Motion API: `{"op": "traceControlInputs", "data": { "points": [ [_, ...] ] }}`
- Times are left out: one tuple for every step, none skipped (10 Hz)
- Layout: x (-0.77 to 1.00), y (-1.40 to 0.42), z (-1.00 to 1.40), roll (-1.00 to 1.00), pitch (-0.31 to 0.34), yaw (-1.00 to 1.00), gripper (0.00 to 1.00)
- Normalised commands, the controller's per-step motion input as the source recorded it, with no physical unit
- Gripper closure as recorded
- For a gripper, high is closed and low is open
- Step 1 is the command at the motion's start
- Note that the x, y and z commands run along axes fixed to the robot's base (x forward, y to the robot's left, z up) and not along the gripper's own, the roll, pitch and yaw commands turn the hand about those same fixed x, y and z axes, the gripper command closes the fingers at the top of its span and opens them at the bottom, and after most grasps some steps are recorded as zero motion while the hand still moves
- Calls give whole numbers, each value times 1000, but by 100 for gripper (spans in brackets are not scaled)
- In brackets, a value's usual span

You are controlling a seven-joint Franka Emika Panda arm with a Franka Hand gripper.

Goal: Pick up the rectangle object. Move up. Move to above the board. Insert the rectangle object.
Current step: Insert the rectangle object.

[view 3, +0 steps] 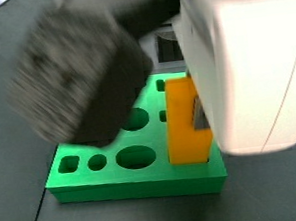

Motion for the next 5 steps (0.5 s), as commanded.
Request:
{"op": "traceControlInputs", "data": {
  "points": [
    [180,69,-477,0,24,386,100],
    [100,120,-426,0,0,477,100],
    [0,151,-269,0,0,480,100],
    [0,29,0,-57,-1,0,100],
    [0,0,0,0,0,0,100]
  ]
}}
